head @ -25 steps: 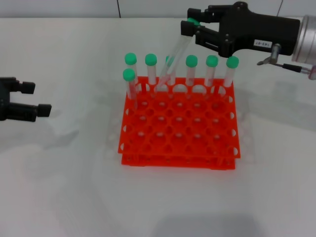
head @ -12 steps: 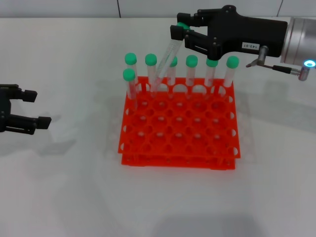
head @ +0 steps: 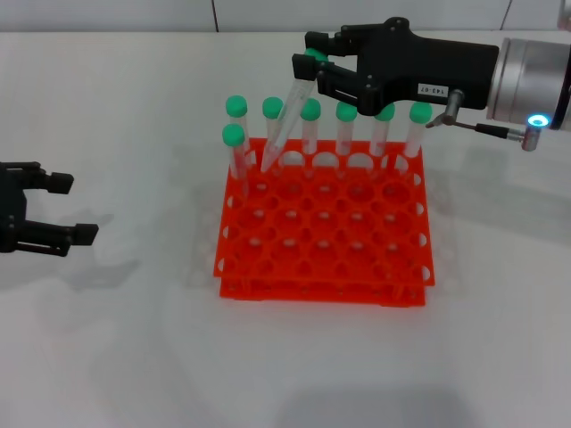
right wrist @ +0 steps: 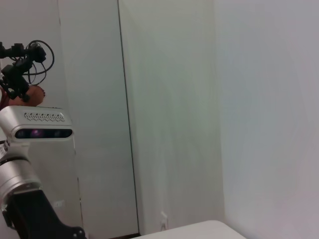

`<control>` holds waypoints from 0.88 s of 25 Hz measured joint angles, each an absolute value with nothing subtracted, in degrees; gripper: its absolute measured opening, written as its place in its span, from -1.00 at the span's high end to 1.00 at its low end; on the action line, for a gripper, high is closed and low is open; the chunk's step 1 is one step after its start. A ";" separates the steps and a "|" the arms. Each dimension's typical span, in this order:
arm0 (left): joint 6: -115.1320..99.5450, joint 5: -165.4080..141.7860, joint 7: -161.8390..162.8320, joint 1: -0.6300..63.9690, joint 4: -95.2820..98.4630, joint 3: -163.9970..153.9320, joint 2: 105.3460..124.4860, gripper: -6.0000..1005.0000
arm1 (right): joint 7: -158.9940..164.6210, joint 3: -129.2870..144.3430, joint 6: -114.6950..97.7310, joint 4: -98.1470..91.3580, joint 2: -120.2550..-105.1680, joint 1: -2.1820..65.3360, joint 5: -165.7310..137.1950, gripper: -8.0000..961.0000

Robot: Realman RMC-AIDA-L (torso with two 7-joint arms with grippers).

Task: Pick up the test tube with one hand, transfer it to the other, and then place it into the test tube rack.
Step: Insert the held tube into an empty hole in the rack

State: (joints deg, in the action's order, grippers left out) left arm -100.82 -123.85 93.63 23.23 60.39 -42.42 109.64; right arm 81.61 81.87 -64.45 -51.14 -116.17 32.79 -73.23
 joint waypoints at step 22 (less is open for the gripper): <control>-100.63 -125.25 91.80 23.26 59.97 -42.61 111.84 -0.74 | 73.02 91.39 -52.84 -49.30 -116.19 34.11 -65.62 0.41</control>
State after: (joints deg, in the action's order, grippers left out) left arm -100.63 -125.25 91.80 23.26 59.97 -42.61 111.84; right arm 73.02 91.39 -52.84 -49.30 -116.19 34.11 -65.62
